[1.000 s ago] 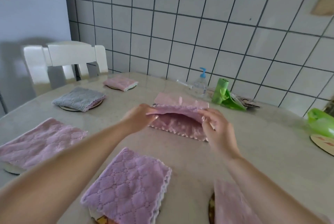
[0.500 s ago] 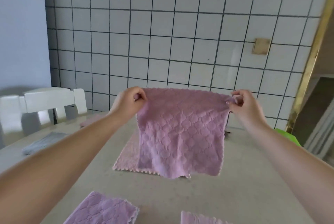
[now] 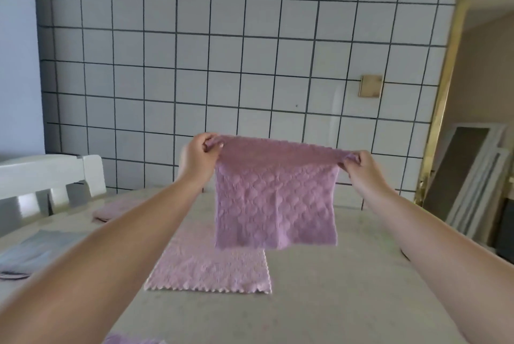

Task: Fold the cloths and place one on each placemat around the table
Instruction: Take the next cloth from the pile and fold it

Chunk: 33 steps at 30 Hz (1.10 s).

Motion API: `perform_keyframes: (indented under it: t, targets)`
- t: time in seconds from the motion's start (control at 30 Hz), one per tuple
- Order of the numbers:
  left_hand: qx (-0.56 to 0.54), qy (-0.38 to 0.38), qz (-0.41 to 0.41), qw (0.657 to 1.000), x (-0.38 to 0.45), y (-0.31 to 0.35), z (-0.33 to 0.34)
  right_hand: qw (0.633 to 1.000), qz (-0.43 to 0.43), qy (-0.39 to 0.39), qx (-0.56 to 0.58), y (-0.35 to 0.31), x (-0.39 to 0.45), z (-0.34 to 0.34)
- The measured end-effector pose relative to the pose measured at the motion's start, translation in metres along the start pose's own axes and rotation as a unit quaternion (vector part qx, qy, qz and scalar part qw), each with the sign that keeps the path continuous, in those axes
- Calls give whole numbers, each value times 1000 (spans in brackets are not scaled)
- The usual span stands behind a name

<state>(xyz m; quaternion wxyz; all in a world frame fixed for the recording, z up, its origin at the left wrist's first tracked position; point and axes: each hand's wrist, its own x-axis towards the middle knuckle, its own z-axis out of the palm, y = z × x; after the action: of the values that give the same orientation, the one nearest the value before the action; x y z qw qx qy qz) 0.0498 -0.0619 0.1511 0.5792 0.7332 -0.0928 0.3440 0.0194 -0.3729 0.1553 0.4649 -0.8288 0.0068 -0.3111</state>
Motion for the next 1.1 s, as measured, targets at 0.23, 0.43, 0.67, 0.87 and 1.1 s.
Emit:
perform_keyframes:
  t: [0.23, 0.43, 0.67, 0.87, 1.1]
  targets:
    - [-92, 18, 37, 995, -49, -1, 0, 991, -100, 83, 38, 21, -63, -8]
    - [9, -107, -74, 991, -135, -76, -30, 998, 10, -57, 19, 119, -152, 13]
    - [210, -269, -1, 940, -167, -106, -55, 981, 47, -139, -130, 147, -179, 5]
    - [210, -267, -38, 940, -147, -114, -32, 983, 76, -90, -144, 144, -163, 21]
    - [151, -185, -189, 952, -110, -164, 11, 977, 151, -40, -142, 146, -123, 63]
